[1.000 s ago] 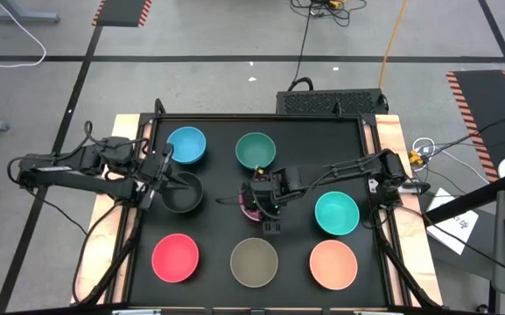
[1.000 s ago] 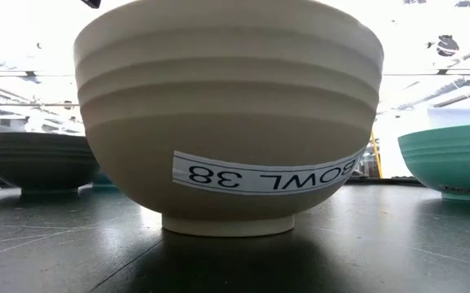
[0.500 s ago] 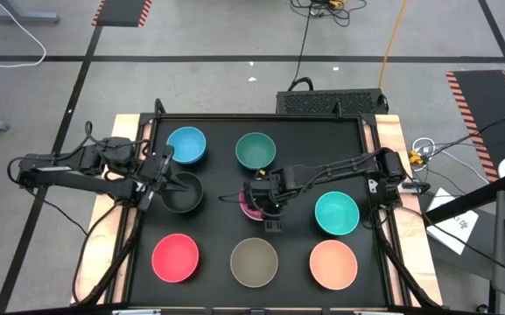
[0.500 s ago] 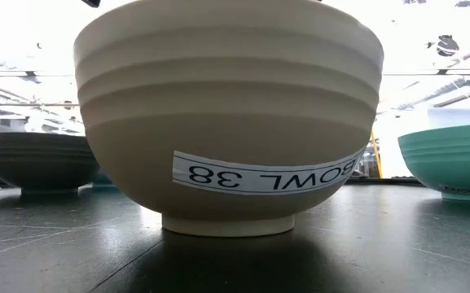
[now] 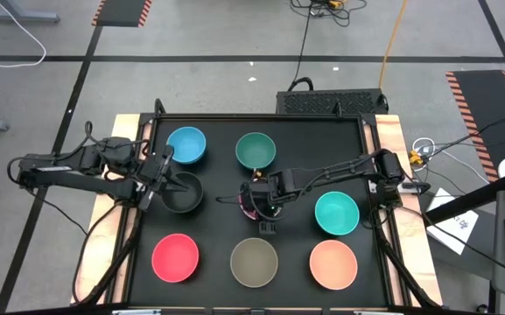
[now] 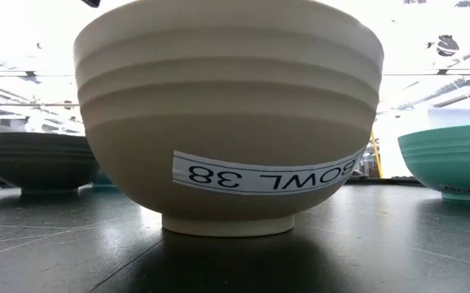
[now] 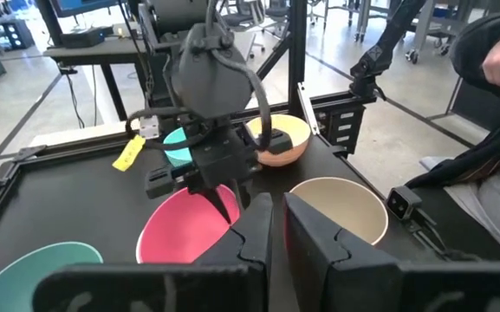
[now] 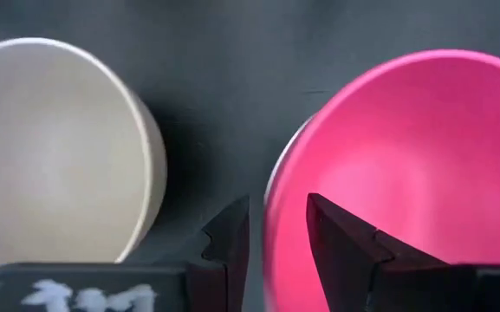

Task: Nest bowls inside each other
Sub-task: Stack the pink bowl on top of the white bowl

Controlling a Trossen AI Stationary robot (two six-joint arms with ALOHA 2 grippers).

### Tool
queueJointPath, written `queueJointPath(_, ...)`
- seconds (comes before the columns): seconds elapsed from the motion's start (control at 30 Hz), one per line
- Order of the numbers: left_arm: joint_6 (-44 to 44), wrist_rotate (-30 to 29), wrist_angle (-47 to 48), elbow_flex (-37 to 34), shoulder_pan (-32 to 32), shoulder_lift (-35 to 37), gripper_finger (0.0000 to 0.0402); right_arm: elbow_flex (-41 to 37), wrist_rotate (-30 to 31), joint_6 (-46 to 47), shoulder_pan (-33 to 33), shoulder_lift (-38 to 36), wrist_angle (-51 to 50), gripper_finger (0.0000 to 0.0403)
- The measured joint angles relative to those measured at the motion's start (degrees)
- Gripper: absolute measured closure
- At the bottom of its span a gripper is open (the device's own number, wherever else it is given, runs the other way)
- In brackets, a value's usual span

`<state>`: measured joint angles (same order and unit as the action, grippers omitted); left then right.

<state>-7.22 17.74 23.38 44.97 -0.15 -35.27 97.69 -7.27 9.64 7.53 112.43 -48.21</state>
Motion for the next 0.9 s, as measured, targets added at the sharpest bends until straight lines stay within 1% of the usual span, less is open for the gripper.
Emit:
queueJointPath(0.2, 0.02, 0.28, 0.11, 0.00, 0.00, 0.02, 0.0366, -0.96, -0.52, 0.19, 0.08, 0.99, 0.32, 0.0297)
queueJointPath(0.3, 0.02, 0.31, 0.15, 0.00, -0.02, 0.00, 0.0366, -2.47, -0.52, 0.47, 0.04, 0.97, 2.95, 0.0297)
queueJointPath(0.5, -0.16, 0.31, 0.23, 0.00, -0.01, 0.00, 0.0366, -3.48, -0.46, 0.33, 0.02, 0.97, 2.40, 0.0300)
queueJointPath(0.57, -0.15, 0.31, 0.35, 0.00, -0.02, 0.01, 0.0366, -3.52, -0.44, 0.25, 0.02, 0.97, 2.23, 0.0309)
queueJointPath(0.77, -0.10, 0.31, 0.42, 0.00, -0.01, 0.00, 0.0366, -3.54, -0.52, 0.10, -0.32, 0.73, 2.12, 0.0356)
queueJointPath(0.83, 0.02, 0.31, 0.42, 0.00, -0.02, 0.00, 0.0366, -3.54, -0.67, -0.01, -0.35, 0.54, 2.40, 0.0362)
queueJointPath(0.9, 0.24, 0.34, 0.42, 0.00, 0.01, 0.00, 0.0366, -3.43, -2.13, -0.22, -0.40, 0.53, 2.39, 0.0361)
